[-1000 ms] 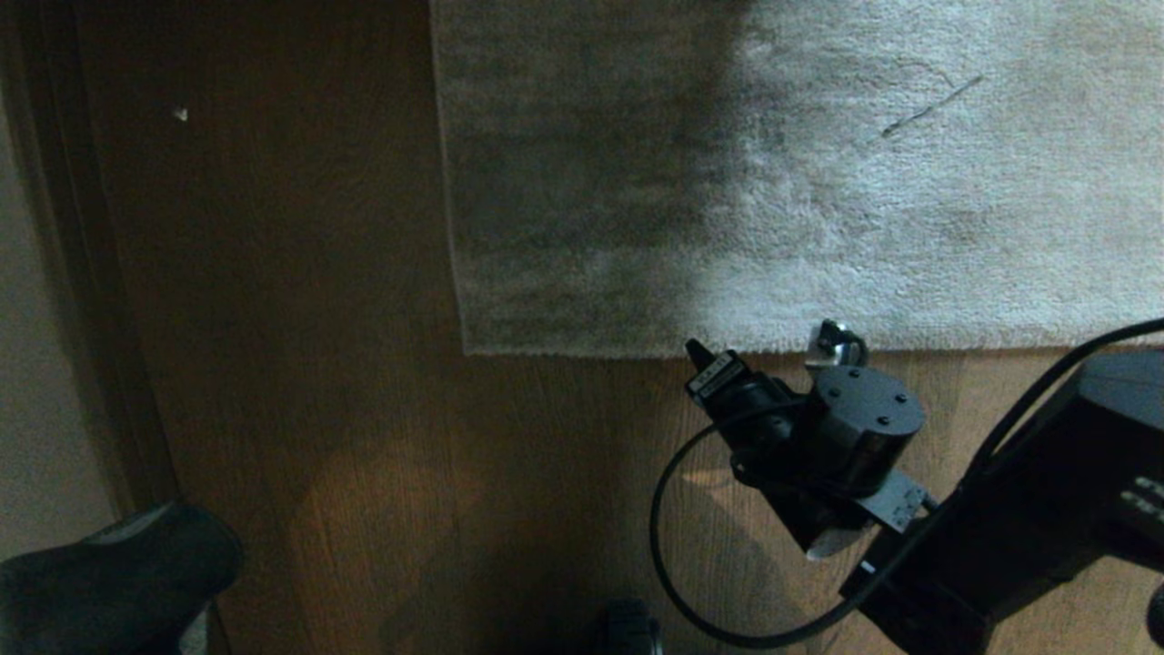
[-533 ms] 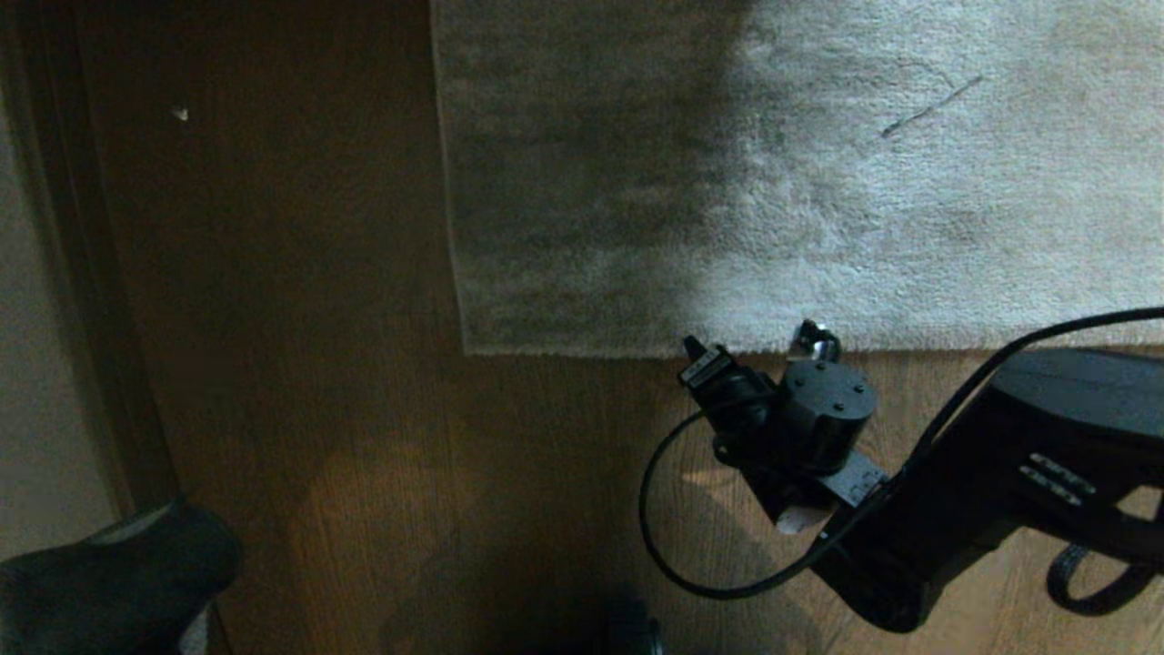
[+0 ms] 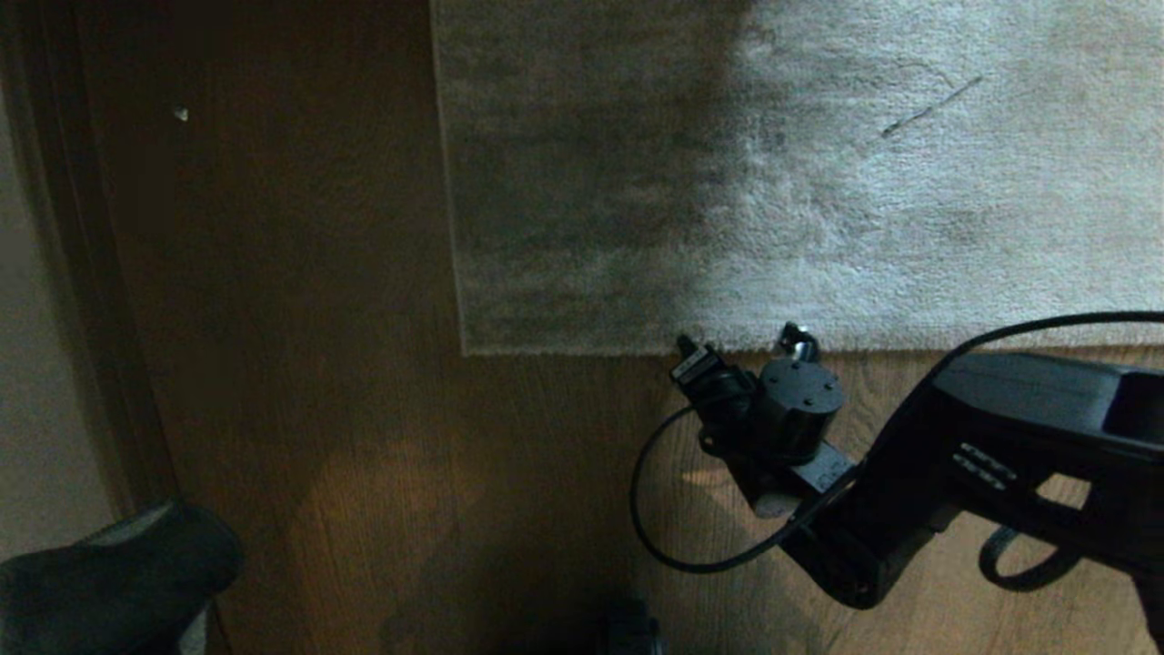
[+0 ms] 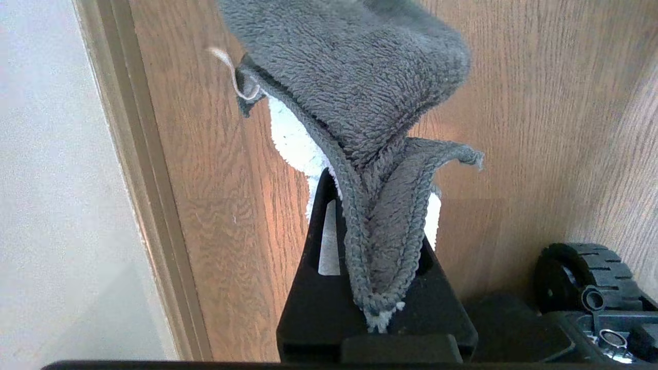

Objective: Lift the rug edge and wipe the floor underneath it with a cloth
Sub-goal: Put down the rag

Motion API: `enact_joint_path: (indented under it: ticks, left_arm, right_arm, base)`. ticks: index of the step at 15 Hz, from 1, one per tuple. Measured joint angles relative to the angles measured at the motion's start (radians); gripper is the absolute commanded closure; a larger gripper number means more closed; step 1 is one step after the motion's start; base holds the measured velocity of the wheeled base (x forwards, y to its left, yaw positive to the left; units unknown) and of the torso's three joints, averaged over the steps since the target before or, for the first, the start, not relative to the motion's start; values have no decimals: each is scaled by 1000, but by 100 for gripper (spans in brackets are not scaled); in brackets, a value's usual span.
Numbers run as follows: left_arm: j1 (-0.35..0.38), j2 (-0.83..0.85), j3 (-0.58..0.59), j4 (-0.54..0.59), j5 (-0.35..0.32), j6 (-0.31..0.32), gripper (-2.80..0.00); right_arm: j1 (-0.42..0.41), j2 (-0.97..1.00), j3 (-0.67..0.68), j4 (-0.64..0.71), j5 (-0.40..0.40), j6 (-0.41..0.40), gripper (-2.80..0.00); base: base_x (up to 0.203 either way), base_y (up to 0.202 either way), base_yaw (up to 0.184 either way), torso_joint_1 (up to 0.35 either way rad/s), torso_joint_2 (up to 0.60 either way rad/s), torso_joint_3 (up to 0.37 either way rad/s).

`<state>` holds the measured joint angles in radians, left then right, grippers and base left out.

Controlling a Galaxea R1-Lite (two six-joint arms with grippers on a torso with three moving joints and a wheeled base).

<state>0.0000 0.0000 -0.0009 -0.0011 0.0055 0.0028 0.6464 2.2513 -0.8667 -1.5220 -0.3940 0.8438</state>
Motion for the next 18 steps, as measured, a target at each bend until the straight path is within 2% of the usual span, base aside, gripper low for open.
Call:
enact_joint_path:
  ticks: [6, 12, 16, 18]
  left_arm:
    - [0, 0, 0, 0, 0, 0, 0]
    - [0, 0, 0, 0, 0, 0, 0]
    - [0, 0, 0, 0, 0, 0, 0]
    - [0, 0, 0, 0, 0, 0, 0]
  right_arm:
    - [-7, 24, -8, -3, 2, 1, 0]
    - [-2, -43, 80, 2, 8, -3, 0]
    - [1, -196, 205, 1, 43, -66, 0]
    - [1, -304, 293, 1, 73, -124, 0]
  base:
    - [0, 0, 0, 0, 0, 0]
    - [0, 0, 0, 0, 0, 0]
    - [0, 0, 0, 0, 0, 0]
    - [0, 0, 0, 0, 0, 0]
